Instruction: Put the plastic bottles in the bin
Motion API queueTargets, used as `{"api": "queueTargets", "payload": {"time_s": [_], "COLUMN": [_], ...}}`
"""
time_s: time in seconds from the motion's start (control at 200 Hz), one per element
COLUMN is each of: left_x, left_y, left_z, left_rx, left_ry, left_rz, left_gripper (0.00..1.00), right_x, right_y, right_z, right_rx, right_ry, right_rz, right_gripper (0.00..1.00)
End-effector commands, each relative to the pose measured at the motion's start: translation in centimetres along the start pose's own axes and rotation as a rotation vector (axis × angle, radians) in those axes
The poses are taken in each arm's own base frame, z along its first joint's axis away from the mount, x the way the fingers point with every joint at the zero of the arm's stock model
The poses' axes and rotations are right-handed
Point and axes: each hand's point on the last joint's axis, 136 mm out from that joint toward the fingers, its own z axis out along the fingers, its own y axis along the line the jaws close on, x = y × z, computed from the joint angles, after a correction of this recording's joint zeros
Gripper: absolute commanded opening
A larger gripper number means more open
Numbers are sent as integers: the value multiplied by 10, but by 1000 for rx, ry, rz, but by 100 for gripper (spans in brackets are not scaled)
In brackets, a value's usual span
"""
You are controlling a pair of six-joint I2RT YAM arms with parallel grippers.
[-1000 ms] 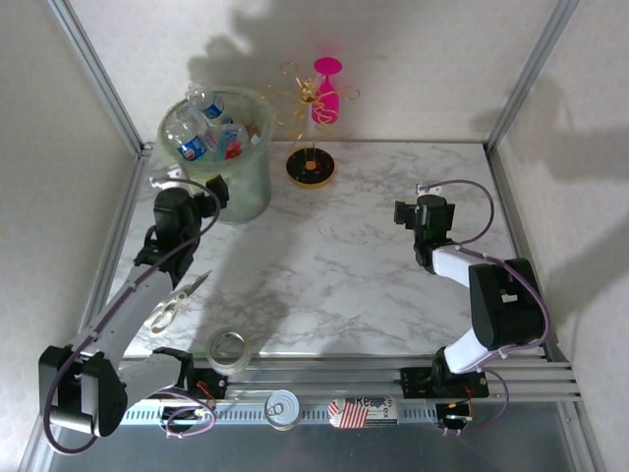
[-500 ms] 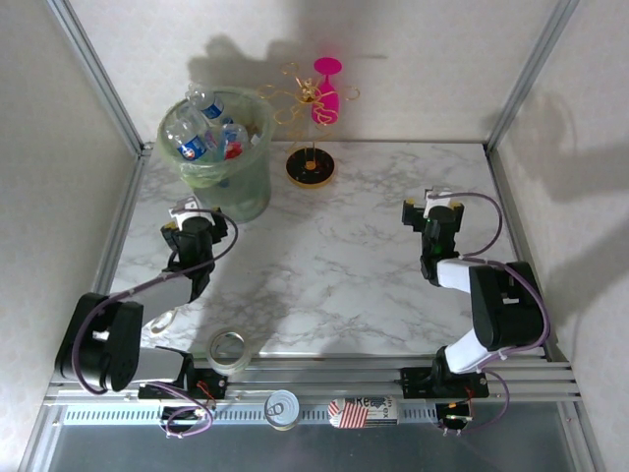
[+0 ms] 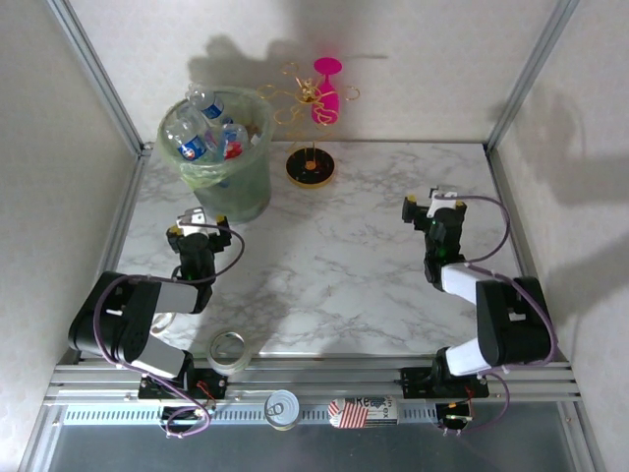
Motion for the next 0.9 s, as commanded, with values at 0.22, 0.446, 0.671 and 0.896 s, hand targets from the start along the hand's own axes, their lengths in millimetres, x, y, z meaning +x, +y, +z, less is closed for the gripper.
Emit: {"api": "queueTargets", "payload": {"time_s": [0.22, 0.446, 0.671, 0.896], "left_x": [-11, -8, -8, -8], "left_y": [9, 9, 13, 14], "left_z": [-26, -18, -12, -11], "left_rx": [72, 75, 56, 54], "left_ry": [-165, -128, -115, -113], "left_rz": [-79, -86, -102, -103], "left_gripper": [100, 100, 100, 100], "right_x": [46, 38, 47, 46], "right_y": [-31, -29, -41, -41], "right_z": [11, -20, -36, -36], "right_rx": [66, 2, 56, 55], "right_ry": [66, -62, -102, -110], "right_rz": [29, 50, 82, 80], "right_gripper": [99, 99, 99, 99]}}
